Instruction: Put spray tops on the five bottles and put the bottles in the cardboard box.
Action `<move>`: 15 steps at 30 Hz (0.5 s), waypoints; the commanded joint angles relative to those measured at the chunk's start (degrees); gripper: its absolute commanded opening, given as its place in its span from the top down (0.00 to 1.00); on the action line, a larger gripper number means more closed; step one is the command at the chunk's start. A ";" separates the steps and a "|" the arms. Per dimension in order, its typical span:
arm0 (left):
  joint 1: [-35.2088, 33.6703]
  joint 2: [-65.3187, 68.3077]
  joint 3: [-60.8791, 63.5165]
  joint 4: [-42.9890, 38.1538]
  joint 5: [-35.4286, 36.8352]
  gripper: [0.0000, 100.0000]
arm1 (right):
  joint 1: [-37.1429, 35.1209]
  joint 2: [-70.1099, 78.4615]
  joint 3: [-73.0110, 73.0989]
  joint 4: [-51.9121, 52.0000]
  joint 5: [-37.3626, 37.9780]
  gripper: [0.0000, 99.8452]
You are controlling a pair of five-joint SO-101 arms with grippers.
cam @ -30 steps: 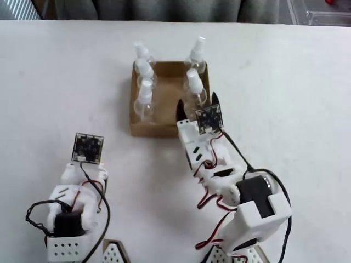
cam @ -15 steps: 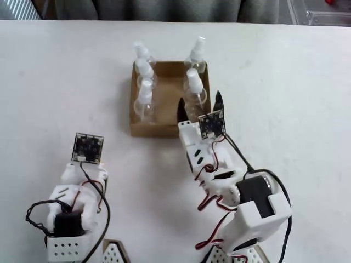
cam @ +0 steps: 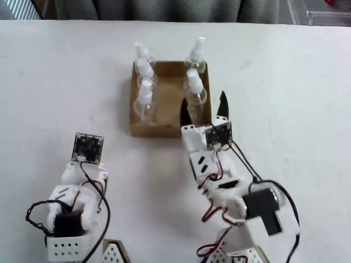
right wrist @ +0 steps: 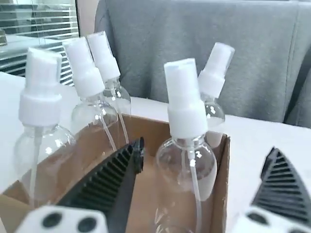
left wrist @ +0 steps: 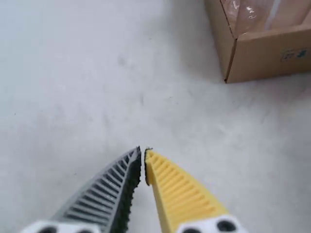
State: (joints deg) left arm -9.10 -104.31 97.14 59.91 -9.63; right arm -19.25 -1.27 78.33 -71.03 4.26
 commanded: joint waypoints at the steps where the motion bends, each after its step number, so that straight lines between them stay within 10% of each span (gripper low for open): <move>1: -0.40 -0.13 -0.09 -0.62 -0.35 0.98 | -0.22 -8.31 1.41 3.38 0.62 0.67; 15: -0.40 -0.13 -0.09 -0.70 -0.35 0.98 | 5.58 -34.77 10.73 24.04 0.18 0.67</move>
State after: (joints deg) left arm -9.10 -104.31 97.14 59.91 -9.63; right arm -16.26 -30.64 88.70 -50.37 4.26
